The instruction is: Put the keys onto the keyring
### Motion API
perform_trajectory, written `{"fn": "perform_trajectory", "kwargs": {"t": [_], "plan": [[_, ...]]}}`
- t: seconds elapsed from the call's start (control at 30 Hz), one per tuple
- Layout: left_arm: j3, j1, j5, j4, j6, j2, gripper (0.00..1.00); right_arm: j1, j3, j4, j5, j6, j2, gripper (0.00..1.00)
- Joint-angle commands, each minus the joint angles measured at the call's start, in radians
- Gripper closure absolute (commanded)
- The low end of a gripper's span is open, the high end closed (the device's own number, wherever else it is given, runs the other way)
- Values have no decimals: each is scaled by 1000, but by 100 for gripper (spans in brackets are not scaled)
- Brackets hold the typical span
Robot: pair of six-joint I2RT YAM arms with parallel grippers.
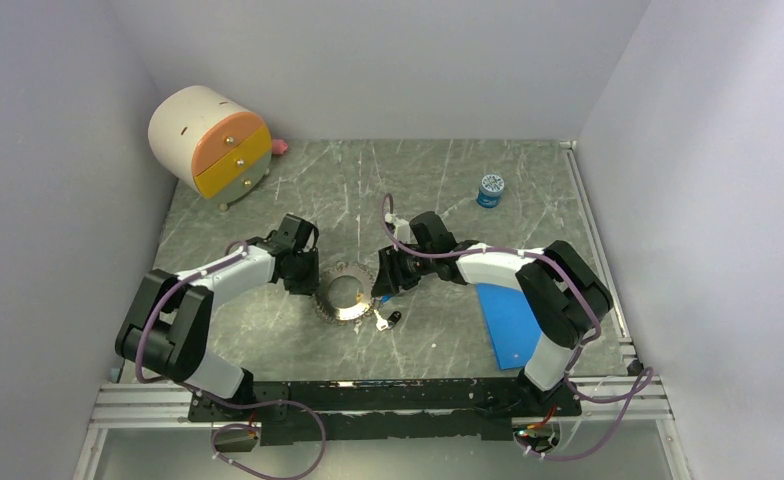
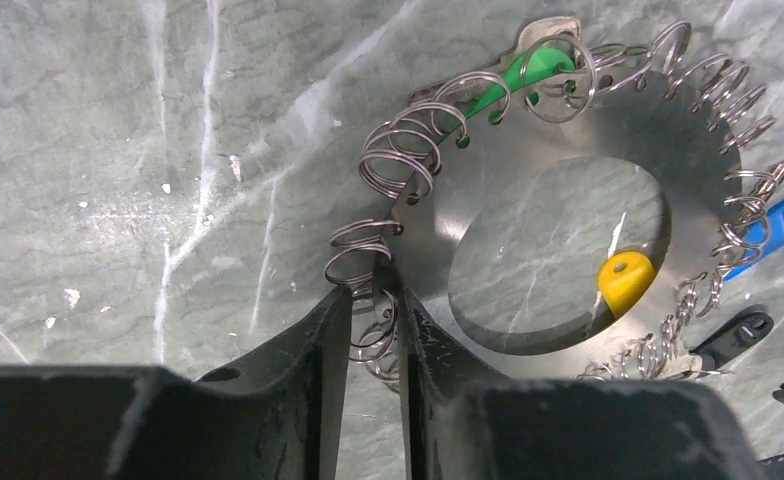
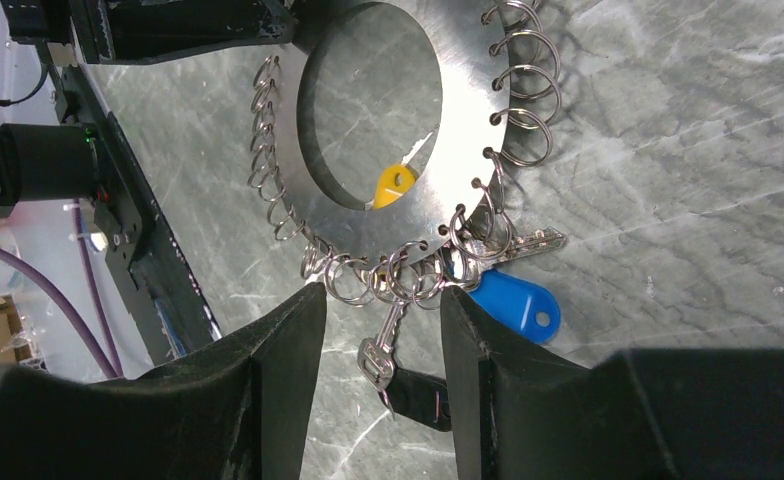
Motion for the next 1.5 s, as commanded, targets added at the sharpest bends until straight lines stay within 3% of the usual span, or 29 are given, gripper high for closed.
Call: {"fn": "perform_trajectory", "kwargs": {"t": [0.0,0.43,0.83,1.47], "plan": [[26,-11,-52,-34,16,-40,74,0,37,25,-6,-1,-3,51],[30,-10,-53,-42,29,-77,87,0,38,23,-8,-5,-10,51],[19,-45,-53,-76,32,-116,56,0,43,19,-9,-9,-12,51],[-44,-124,-118,-67,-33,-215,55,33,63,-29,36,-16,-34,52]]}}
